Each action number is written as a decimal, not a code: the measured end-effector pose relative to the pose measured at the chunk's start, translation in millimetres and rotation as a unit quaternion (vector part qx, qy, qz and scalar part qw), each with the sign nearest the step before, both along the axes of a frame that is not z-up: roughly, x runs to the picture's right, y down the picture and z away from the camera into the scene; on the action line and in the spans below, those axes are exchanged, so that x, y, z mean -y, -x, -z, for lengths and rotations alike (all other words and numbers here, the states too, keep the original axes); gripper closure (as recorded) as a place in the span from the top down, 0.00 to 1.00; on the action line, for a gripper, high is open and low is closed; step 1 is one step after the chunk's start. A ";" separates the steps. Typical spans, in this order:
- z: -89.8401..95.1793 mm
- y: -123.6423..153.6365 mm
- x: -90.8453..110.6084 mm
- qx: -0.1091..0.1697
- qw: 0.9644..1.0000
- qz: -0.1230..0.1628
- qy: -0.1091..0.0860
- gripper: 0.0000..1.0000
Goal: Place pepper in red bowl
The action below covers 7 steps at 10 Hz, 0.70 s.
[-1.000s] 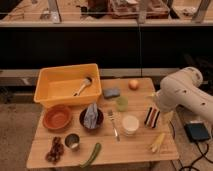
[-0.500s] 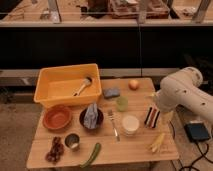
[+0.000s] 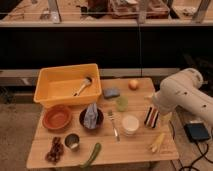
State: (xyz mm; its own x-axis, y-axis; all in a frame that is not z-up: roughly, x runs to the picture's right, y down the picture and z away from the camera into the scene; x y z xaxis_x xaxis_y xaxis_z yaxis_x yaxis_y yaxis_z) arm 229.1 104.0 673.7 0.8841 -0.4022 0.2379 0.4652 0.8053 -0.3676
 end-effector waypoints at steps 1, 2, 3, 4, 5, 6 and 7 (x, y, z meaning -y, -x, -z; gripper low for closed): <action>3.6 14.2 -2.3 0.013 1.000 0.011 0.000 0.80; 9.2 37.8 -6.8 0.030 0.999 0.027 0.001 0.80; 15.3 61.4 -11.1 0.046 0.998 0.043 0.000 0.80; 21.6 93.7 -19.7 0.065 0.996 0.065 0.003 0.80; 23.4 113.9 -27.1 0.077 0.994 0.080 0.007 0.80; 23.7 140.2 -38.3 0.094 0.991 0.099 0.015 0.80; 21.4 169.4 -56.3 0.121 0.984 0.124 0.029 0.80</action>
